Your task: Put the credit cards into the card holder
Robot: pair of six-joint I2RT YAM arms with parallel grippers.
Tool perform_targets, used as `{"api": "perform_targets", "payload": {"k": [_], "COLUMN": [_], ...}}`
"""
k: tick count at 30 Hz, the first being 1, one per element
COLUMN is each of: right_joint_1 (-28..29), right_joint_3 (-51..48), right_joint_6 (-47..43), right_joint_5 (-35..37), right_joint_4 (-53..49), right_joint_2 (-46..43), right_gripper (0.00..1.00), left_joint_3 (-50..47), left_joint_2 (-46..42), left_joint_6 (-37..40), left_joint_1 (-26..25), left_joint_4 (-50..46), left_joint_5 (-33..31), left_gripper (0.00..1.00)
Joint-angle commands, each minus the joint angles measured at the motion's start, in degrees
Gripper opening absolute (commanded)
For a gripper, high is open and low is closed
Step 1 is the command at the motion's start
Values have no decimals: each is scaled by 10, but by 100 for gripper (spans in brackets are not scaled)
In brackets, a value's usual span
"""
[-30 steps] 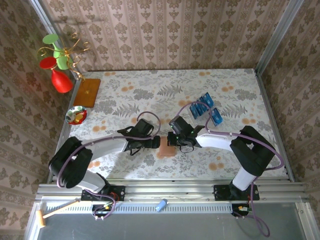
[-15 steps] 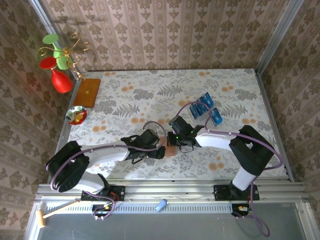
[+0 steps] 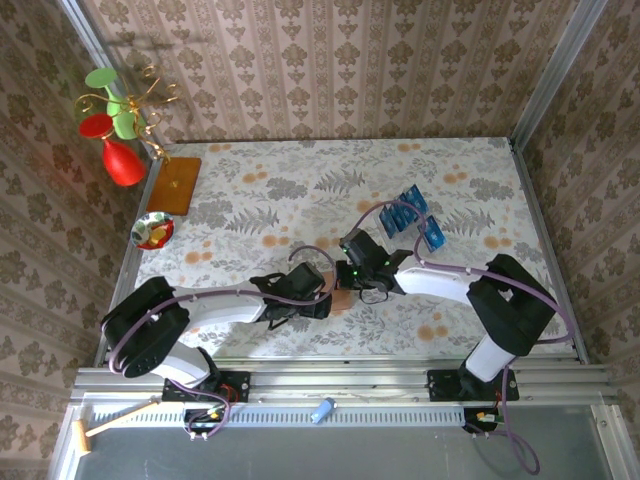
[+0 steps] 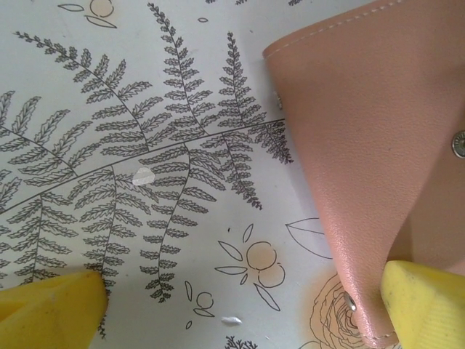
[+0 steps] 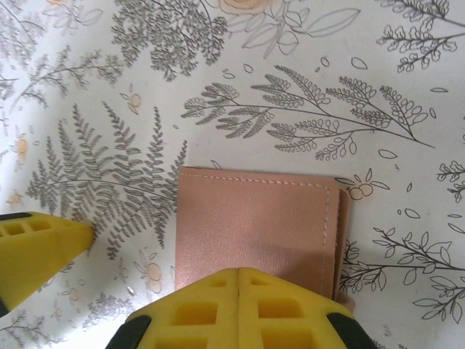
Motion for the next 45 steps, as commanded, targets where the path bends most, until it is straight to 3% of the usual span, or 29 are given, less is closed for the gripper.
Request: {"api": "perform_targets", "payload": {"k": [1,26,45], "right_joint_1": [-3,-3,-1], "right_joint_3": [-3,-9,-81], "right_joint_6": [3,8,12], "right_joint_5": [-16,-38,2], "right_joint_4": [-4,28,50], "right_joint_2": [-17,48,77], "right_gripper": [0,0,0], "left_joint_3": [-14,-15,-13], "left_joint_2": [41,45,47], "left_joint_6": [-10,-6,-7], "left_joint_1": [2,2,2], "left_joint_4": [-2,3,2], "left_joint_5": [6,9,9], "left_gripper": [100,100,100]}}
